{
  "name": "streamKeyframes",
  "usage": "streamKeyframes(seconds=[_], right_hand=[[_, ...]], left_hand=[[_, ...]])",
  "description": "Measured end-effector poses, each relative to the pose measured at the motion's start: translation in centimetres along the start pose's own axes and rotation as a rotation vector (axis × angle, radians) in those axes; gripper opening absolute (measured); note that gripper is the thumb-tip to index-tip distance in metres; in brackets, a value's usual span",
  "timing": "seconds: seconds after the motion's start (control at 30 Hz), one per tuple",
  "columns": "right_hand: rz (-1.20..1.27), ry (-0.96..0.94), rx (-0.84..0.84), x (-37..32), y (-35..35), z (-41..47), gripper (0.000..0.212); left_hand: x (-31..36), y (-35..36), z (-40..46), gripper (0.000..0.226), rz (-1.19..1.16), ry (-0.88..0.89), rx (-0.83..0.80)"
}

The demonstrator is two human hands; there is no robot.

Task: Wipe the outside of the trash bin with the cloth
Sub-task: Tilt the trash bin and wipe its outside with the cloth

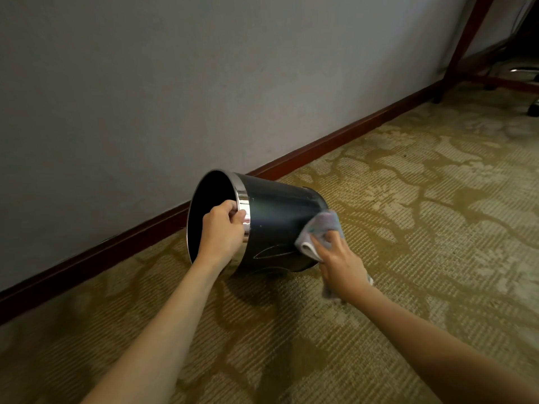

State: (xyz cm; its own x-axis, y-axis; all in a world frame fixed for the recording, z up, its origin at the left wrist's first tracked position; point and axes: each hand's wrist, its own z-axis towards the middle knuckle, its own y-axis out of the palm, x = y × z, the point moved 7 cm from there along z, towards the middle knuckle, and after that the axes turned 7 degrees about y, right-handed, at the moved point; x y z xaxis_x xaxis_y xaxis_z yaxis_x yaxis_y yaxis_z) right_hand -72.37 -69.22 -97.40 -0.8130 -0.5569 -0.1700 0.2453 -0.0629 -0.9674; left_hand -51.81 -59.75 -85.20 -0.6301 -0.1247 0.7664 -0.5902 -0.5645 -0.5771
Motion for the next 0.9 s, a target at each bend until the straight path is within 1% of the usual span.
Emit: streamKeyframes(seconds=[0.03, 0.07, 0.13, 0.2, 0.27, 0.33, 0.4, 0.53, 0.63, 0.7, 0.77, 0.83, 0.9], right_hand=[[-0.020, 0.080, -0.077, 1.5, 0.9, 0.0, 0.087], [-0.016, 0.151, -0.135, 2.6, 1.5, 0.1, 0.081], [0.045, 0.264, -0.173, 3.7, 1.4, 0.5, 0.060], [0.143, 0.296, -0.104, 3.2, 0.2, 1.4, 0.042], [0.192, 0.207, 0.023, 1.3, -1.7, 2.4, 0.037], [0.202, 0.077, 0.117, -0.8, -3.3, 3.3, 0.040], [0.146, 0.040, 0.112, -1.8, -3.8, 3.9, 0.046], [-0.068, 0.195, -0.039, 0.4, -2.0, 3.1, 0.046], [-0.166, 0.202, -0.103, 1.4, -1.7, 2.5, 0.044], [-0.141, 0.204, -0.095, 1.3, -2.4, 2.8, 0.040], [-0.065, 0.180, -0.051, 0.4, -3.3, 3.2, 0.040], [-0.015, 0.062, 0.006, -1.6, -4.0, 3.4, 0.046], [-0.031, -0.012, 0.011, -2.8, -3.7, 3.1, 0.055]], left_hand=[[0.0, 0.0, 0.0, 0.012, 0.014, 0.000, -0.003], [0.1, 0.0, -0.1, 0.011, 0.029, 0.001, -0.007], [0.3, 0.1, -0.1, 0.010, 0.054, 0.007, -0.020], [0.5, 0.3, -0.1, 0.010, 0.068, 0.007, -0.023], [0.5, 0.2, 0.0, 0.009, 0.077, 0.004, -0.021], [0.4, 0.1, -0.1, 0.009, 0.080, 0.011, -0.032], [0.2, 0.0, -0.2, 0.009, 0.074, 0.010, -0.044], [-0.3, -0.4, -0.3, 0.011, 0.071, -0.009, -0.031], [-0.4, -0.4, -0.4, 0.010, 0.073, -0.013, -0.028], [-0.5, -0.4, -0.4, 0.011, 0.080, -0.012, -0.023], [-0.5, -0.5, -0.4, 0.012, 0.089, -0.012, -0.020], [-0.9, -0.9, -0.5, 0.013, 0.097, -0.018, -0.017], [-1.5, -1.3, -0.6, 0.013, 0.090, -0.042, -0.011]])
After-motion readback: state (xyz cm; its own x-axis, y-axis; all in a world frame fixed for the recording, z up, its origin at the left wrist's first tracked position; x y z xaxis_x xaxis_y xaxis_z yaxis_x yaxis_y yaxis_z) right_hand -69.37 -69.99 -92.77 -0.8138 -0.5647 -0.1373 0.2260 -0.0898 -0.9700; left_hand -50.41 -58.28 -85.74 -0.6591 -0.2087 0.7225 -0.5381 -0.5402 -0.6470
